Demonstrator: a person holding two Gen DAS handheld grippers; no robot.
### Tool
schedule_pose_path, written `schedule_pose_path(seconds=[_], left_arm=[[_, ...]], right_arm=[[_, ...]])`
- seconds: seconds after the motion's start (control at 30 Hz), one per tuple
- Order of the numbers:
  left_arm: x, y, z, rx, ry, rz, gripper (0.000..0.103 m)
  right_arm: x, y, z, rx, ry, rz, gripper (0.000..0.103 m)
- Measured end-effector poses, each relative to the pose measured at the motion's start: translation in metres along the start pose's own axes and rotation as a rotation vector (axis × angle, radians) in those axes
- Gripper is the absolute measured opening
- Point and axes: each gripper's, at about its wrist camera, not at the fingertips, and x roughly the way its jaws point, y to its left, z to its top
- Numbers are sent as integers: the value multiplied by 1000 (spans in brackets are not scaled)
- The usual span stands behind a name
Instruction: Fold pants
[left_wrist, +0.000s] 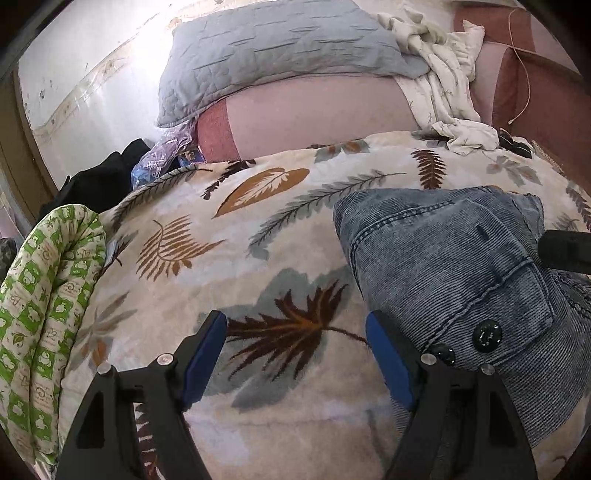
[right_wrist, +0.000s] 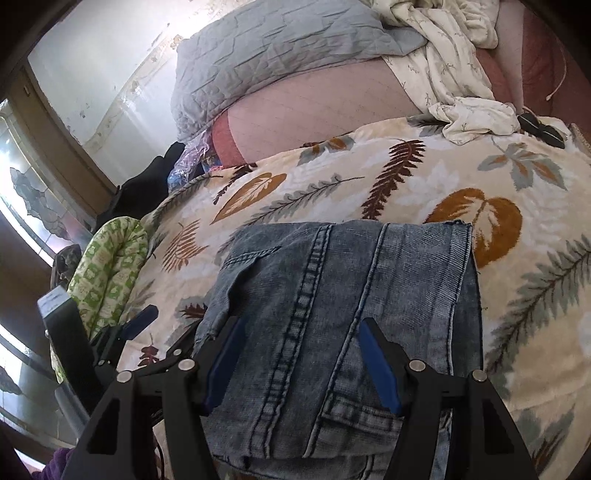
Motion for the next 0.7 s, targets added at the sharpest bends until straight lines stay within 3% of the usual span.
schedule_pose_path(seconds=[0.37, 0.7], left_arm=[[2, -3, -6, 13, 8, 13, 78], [21, -2, -21, -8, 113, 8, 78]], right_arm=[[10, -6, -18, 19, 78, -18, 69], [29, -14, -37, -29, 157, -39, 74]])
